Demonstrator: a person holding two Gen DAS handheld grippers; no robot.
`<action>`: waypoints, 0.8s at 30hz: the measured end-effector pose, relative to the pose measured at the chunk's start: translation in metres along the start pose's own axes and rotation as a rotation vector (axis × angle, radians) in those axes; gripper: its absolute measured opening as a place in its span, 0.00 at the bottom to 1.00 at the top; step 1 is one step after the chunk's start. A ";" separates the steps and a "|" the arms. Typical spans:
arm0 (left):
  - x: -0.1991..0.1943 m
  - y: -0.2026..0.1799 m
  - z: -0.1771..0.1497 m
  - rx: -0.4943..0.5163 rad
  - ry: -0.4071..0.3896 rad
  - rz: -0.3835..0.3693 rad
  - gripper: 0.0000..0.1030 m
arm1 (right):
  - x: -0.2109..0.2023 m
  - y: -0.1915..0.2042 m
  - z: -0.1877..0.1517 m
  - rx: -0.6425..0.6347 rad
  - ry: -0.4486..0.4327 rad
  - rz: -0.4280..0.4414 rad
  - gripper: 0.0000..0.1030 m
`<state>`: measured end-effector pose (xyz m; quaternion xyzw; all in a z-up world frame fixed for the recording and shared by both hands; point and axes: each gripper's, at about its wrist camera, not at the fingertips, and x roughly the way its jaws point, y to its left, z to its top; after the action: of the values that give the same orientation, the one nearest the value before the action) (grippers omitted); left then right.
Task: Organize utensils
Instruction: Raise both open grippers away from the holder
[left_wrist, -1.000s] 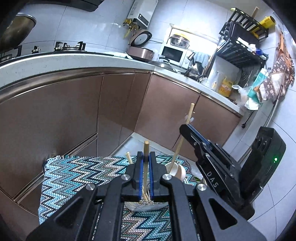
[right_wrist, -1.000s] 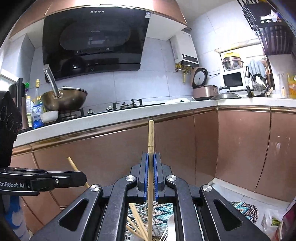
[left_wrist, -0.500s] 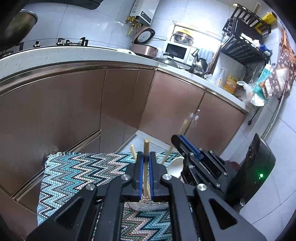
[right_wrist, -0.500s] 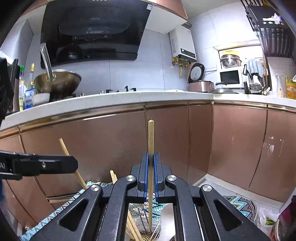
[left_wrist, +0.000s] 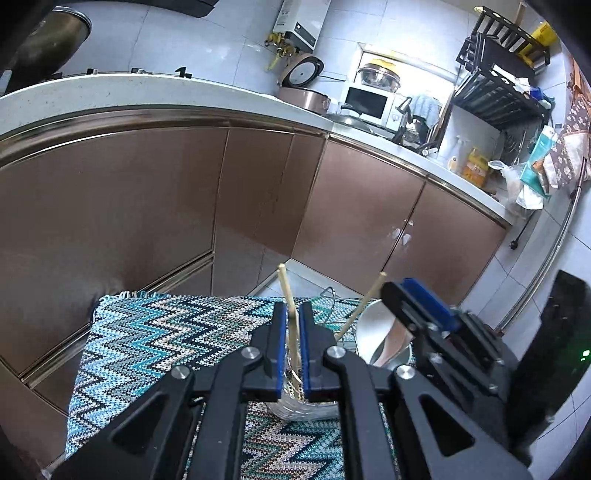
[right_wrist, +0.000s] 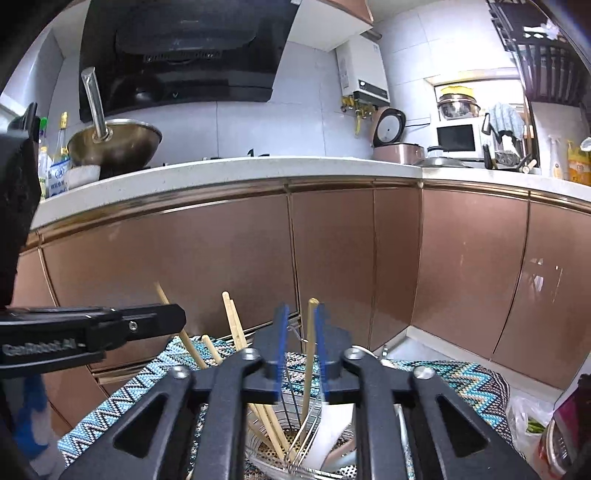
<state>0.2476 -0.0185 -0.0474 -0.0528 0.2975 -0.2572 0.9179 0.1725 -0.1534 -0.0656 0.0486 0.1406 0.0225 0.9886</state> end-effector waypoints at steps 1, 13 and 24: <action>-0.003 0.000 0.000 -0.001 -0.003 0.001 0.08 | -0.005 0.000 0.002 0.004 -0.007 -0.003 0.32; -0.076 0.005 -0.005 -0.043 -0.070 0.018 0.36 | -0.080 0.006 0.014 0.037 -0.048 -0.071 0.83; -0.151 0.007 -0.032 -0.052 -0.153 0.098 0.53 | -0.148 0.022 0.011 0.058 -0.060 -0.092 1.00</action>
<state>0.1280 0.0653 0.0033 -0.0812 0.2354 -0.1993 0.9478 0.0333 -0.1413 -0.0121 0.0714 0.1137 -0.0283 0.9905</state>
